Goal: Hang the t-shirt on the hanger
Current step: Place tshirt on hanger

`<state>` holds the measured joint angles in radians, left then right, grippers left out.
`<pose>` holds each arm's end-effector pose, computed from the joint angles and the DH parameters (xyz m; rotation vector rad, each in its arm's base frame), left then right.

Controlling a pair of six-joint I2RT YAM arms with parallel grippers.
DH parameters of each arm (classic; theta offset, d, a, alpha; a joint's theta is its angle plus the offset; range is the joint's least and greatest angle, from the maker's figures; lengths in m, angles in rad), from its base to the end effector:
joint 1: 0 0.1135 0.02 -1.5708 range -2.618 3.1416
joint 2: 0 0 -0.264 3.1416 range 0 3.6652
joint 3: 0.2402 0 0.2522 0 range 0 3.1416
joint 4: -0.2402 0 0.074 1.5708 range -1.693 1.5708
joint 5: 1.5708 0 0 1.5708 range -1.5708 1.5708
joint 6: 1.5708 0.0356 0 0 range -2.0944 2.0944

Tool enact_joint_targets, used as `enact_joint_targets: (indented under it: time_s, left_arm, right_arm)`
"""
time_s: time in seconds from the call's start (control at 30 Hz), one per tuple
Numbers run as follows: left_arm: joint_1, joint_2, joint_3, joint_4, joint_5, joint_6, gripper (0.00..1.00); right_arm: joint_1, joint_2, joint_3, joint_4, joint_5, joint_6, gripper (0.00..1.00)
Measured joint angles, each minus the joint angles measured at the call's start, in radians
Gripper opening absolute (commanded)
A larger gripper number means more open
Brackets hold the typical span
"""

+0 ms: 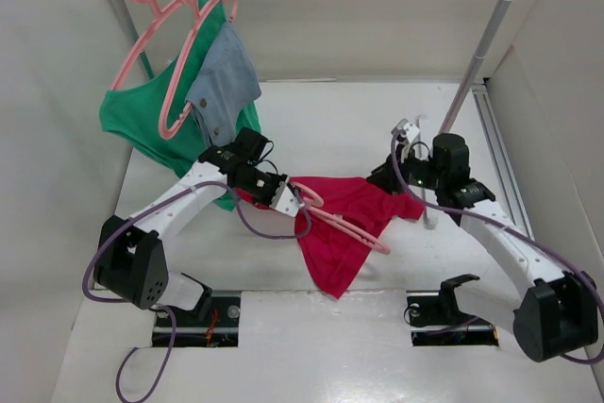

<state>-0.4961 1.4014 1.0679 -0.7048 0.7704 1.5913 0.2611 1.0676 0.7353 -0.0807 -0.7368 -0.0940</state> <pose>0.2319 -0.1537 0.2645 2.0836 0.9229 -0.4625 0.2216 0.0840 0.2813 -0.8084 1.7876 0.8355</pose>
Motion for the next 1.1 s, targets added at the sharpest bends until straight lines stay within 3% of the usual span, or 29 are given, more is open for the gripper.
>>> enact_joint_targets:
  time_s: [0.07, 0.1, 0.2, 0.4, 0.63, 0.77, 0.87, 0.97, 1.0, 1.03, 1.1]
  left_arm:
    - [0.0, 0.0, 0.0, -0.023, -0.005, 0.029, 0.0]
    - [-0.001, 0.0, 0.0, -0.027, -0.005, 0.034, 0.0]
    - [-0.001, 0.0, 0.0, -0.029, -0.006, 0.037, 0.0]
    - [-0.001, 0.0, 0.0, -0.024, -0.009, 0.033, 0.0]
    - [-0.001, -0.001, 0.0, -0.023, -0.011, 0.029, 0.0]
    - [-0.002, -0.007, 0.0, -0.023, -0.011, 0.022, 0.0]
    - [-0.002, -0.009, 0.0, -0.023, -0.012, 0.019, 0.0]
    - [-0.002, -0.011, 0.0, -0.021, -0.011, 0.017, 0.0]
    - [-0.001, -0.011, 0.0, -0.021, -0.011, 0.015, 0.0]
    - [-0.002, -0.011, 0.0, -0.021, -0.011, 0.012, 0.0]
    - [-0.002, -0.011, 0.0, -0.021, -0.011, 0.002, 0.0]
  right_arm:
    - [0.002, 0.026, -0.006, -0.002, 0.079, 0.031, 0.4]
    - [0.011, 0.034, -0.007, -0.015, 0.124, 0.039, 0.52]
    - [0.089, 0.041, -0.007, -0.063, 0.252, 0.033, 0.65]
    - [0.286, 0.04, -0.061, -0.107, 0.404, 0.022, 0.66]
    - [0.396, 0.082, -0.172, -0.143, 0.525, 0.083, 0.66]
    - [0.412, 0.112, -0.188, -0.128, 0.587, 0.131, 0.56]
    - [0.413, 0.15, -0.188, -0.119, 0.64, 0.153, 0.55]
    - [0.413, 0.194, -0.184, -0.119, 0.685, 0.166, 0.45]
    - [0.409, 0.207, -0.184, -0.119, 0.698, 0.17, 0.39]
    - [0.406, 0.215, -0.18, -0.119, 0.707, 0.173, 0.2]
    - [0.391, 0.22, -0.173, -0.119, 0.724, 0.18, 0.03]
